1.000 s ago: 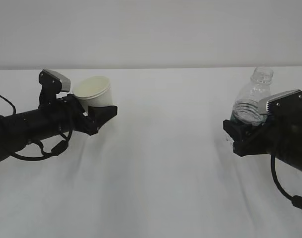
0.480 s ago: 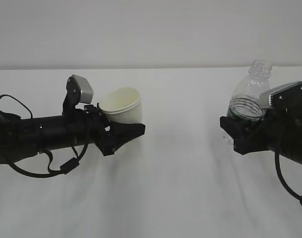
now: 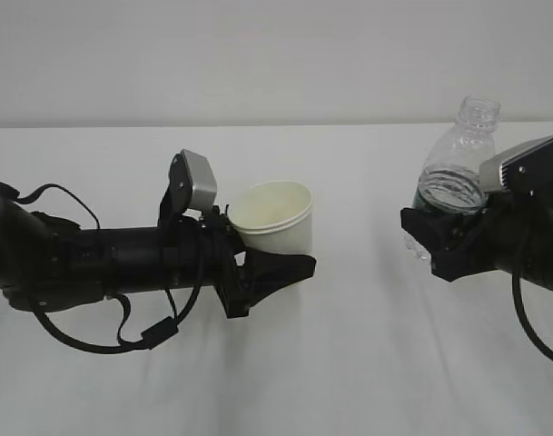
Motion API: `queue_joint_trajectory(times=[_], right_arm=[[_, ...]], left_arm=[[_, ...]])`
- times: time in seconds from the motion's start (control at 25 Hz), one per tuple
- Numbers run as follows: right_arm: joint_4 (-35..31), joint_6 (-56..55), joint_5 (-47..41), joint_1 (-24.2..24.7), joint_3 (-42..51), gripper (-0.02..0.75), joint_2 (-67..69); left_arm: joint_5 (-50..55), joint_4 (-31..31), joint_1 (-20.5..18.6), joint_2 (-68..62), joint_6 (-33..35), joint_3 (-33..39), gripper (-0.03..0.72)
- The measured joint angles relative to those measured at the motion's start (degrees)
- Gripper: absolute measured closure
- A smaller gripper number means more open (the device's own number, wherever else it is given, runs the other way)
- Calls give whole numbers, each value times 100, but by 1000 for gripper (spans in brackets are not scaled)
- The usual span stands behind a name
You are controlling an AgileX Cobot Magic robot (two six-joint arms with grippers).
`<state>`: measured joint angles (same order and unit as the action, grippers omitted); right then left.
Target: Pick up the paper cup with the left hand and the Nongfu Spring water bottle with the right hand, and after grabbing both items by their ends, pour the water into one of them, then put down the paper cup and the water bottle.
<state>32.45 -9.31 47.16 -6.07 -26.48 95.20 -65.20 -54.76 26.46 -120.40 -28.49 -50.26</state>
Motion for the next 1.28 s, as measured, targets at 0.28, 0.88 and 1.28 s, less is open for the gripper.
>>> queue_joint_trajectory(times=[0.28,0.88,1.28], right_arm=[[342,-115,-265,0,-22,256,-168],[1637,-892,-1034,0,-736,256,-365],[2063,-986,-1155,0,-979,256,-365]], left_arm=[[223,-215,226,172,0,0,217],[702,-608,323,375,-4,-164,218],[912,-672,565,391,-4,-408,218]])
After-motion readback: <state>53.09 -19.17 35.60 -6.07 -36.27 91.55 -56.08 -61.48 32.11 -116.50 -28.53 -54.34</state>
